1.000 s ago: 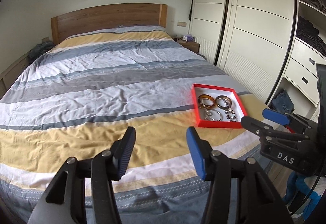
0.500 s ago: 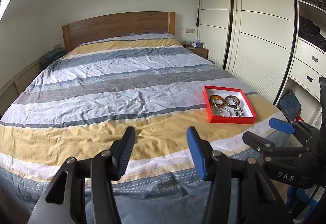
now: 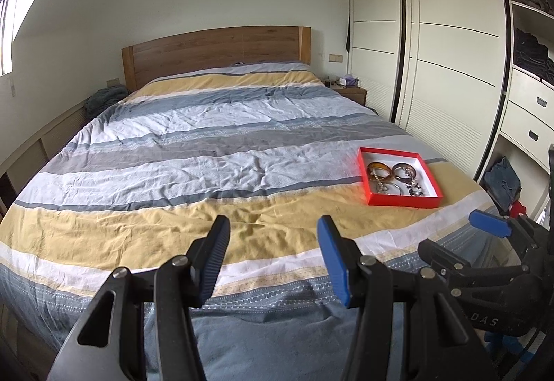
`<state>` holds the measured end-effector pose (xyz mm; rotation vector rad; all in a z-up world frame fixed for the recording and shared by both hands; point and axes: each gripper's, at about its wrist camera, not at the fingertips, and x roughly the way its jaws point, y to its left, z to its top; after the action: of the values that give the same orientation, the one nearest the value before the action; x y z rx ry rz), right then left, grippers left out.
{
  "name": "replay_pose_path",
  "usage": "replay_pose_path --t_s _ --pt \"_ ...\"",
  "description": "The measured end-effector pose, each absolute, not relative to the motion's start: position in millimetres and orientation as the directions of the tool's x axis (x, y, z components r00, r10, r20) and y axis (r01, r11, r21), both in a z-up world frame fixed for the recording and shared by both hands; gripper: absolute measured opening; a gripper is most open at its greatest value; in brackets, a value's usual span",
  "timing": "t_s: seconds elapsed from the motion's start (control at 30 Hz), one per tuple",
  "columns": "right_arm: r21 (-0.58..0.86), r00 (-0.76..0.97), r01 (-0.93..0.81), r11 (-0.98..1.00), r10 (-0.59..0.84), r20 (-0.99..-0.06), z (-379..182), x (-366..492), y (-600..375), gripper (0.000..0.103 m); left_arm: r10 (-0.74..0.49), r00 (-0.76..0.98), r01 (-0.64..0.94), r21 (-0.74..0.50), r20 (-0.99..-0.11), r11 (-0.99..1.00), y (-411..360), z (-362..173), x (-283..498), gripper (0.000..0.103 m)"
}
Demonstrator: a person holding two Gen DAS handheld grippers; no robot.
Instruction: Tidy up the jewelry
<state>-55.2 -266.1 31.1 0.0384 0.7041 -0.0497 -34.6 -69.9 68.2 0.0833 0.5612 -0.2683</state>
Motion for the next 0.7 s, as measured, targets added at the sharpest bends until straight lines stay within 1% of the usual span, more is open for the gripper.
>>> replay_pose_path --t_s 0.1,0.17,0.7 --pt "0.018 0.767 0.063 0.998 -0.036 -0.641 31.6 -58.6 -266.2 0.096 -0.225 0.816 0.271 0.008 -0.532 0.963 -68.9 68.6 -36.5 0.050" --pt "0.015 0.771 0.072 0.997 -0.046 -0.635 32.3 -60.6 -266.0 0.103 -0.225 0.818 0.269 0.007 -0.530 0.963 -68.0 69.7 -37.7 0.050" --pt "-0.002 0.801 0.103 0.995 -0.084 -0.593 37.4 -68.3 -266.2 0.103 -0.226 0.813 0.269 0.002 -0.536 0.963 -70.1 67.5 -36.0 0.050"
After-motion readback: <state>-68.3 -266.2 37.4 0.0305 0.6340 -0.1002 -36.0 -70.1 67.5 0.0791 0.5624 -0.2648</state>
